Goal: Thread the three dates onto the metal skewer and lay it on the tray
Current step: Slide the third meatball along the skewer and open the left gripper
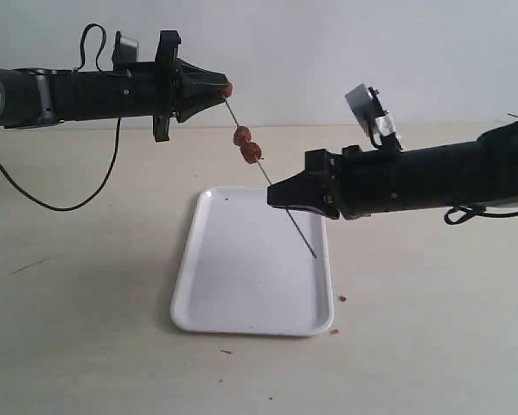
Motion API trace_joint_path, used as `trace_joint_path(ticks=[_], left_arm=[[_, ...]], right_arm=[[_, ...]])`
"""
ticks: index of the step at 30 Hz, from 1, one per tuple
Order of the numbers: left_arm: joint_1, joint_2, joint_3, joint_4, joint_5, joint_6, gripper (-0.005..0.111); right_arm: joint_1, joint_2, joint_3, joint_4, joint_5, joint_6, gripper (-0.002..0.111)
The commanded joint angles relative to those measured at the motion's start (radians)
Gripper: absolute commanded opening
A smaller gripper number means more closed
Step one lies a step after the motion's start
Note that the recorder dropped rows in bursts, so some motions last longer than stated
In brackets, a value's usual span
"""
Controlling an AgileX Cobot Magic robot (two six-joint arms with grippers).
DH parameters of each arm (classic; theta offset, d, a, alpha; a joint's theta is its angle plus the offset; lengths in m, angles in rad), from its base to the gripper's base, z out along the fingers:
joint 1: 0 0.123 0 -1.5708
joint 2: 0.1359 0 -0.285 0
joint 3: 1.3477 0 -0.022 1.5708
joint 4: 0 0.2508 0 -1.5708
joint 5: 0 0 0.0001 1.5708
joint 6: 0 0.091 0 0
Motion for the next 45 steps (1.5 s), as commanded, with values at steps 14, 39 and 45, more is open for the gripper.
trace_joint_path(ticks=[14,39,45], left_arm=[[-0.008,-0.013,0.001,-0.003,0.059,0.042,0.028],[0.011,-0.013,0.001,-0.003,0.136,0.069,0.061],[0.025,-0.013,0.001,-0.003,0.189,0.069,0.067]], right_arm=[[0.108,-0.002,-0.224,0.014,-0.268,0.16,0.0],[0.11,-0.002,-0.237,0.014,-0.32,0.136,0.0],[0.11,-0.002,-0.237,0.013,-0.32,0.136,0.0]])
